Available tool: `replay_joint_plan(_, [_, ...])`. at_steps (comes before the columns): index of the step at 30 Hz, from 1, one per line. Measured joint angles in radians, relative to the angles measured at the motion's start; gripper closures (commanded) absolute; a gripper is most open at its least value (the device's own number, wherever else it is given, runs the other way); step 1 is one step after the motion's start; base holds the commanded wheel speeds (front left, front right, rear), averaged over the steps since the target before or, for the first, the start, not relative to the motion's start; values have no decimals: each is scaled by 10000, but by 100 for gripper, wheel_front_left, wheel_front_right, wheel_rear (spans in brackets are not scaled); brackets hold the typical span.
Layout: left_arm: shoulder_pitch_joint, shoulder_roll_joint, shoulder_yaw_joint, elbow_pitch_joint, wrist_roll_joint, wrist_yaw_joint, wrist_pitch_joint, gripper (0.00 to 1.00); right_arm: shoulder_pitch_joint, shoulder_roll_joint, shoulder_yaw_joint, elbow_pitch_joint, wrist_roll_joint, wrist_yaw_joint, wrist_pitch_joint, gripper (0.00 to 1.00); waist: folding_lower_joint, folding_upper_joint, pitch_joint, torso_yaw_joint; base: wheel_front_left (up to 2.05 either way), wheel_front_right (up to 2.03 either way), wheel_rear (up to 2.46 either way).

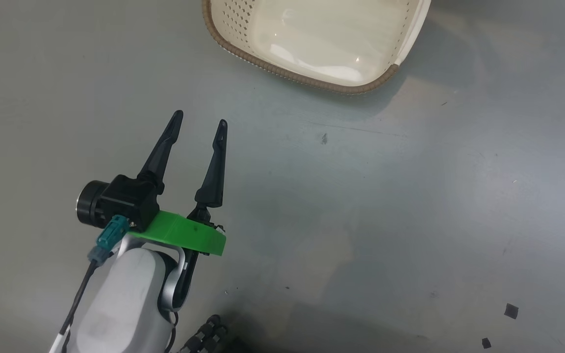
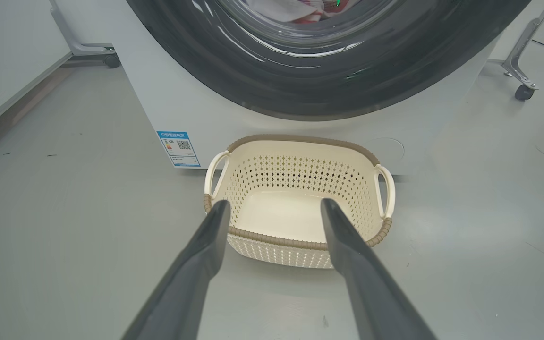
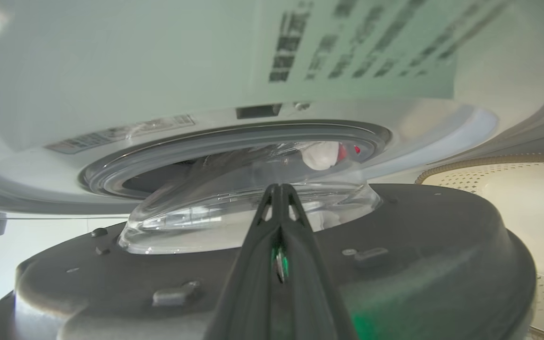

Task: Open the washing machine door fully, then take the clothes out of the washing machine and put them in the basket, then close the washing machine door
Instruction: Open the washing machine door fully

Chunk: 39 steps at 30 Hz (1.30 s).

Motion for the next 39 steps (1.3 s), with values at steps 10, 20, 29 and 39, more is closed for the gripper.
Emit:
replay_joint_plan(10, [-36, -2, 23, 90, 4, 2, 0, 0, -138, 115, -75, 353, 31, -46, 261, 100, 0, 0, -126, -69, 0, 0, 0])
replay_joint_plan(20, [-38, -4, 63, 176, 44, 33, 0, 0, -109, 188, -121, 600, 161, -86, 581, 100, 0, 0, -430, -201, 0, 0, 0])
replay_joint_plan(29, [-38, -4, 104, 224, 100, 33, 0, 0, 189, 234, -140, 757, 255, -84, 788, 100, 0, 0, -696, -281, 0, 0, 0])
replay_joint_plan(39, [-34, -4, 140, 339, 150, 33, 0, 0, 729, 343, -42, 905, 270, -84, 1129, 100, 0, 0, -1096, -382, 0, 0, 0])
